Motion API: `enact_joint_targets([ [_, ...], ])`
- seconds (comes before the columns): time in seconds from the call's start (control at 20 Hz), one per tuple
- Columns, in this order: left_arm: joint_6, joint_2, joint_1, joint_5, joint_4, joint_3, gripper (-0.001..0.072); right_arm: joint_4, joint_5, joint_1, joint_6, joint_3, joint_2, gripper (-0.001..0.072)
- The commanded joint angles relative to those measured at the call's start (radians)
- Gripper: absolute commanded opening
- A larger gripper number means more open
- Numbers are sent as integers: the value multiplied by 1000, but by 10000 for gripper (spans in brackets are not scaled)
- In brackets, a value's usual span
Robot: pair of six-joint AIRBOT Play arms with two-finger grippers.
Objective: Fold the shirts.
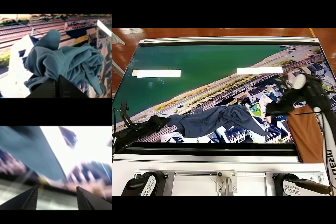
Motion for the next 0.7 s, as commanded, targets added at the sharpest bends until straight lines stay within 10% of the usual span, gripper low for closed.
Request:
enact_joint_targets([
  [0.0,3,-2,-1,8,-5,-3,45,177,75,-175,-4,-181,35,594],
  [0.65,3,-2,-32,-21,-50,-2,45,403,-362,-100,77,-418,-26,701],
])
